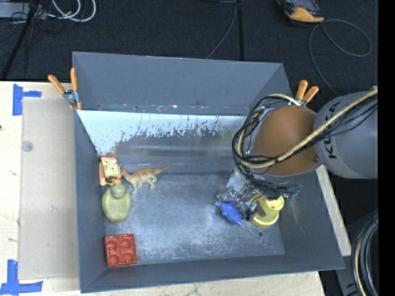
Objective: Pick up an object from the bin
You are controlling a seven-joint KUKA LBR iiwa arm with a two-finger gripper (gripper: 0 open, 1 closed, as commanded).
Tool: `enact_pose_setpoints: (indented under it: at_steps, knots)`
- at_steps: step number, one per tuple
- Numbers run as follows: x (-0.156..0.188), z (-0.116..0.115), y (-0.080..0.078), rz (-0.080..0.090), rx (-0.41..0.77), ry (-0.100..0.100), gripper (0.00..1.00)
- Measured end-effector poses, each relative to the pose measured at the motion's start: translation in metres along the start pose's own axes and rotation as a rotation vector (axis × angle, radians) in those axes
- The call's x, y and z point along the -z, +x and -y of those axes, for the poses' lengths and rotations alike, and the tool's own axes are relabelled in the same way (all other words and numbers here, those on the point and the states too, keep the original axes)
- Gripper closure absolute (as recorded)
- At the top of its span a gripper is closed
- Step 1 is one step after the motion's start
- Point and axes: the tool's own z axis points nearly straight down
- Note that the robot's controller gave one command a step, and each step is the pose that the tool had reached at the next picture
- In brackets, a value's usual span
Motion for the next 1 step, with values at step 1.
enact_pose_setpoints:
  at_steps: [1]
  knots:
    - [0.0039,-0.0013,0.0009,-0.004,-0.001,-0.005,1.0]
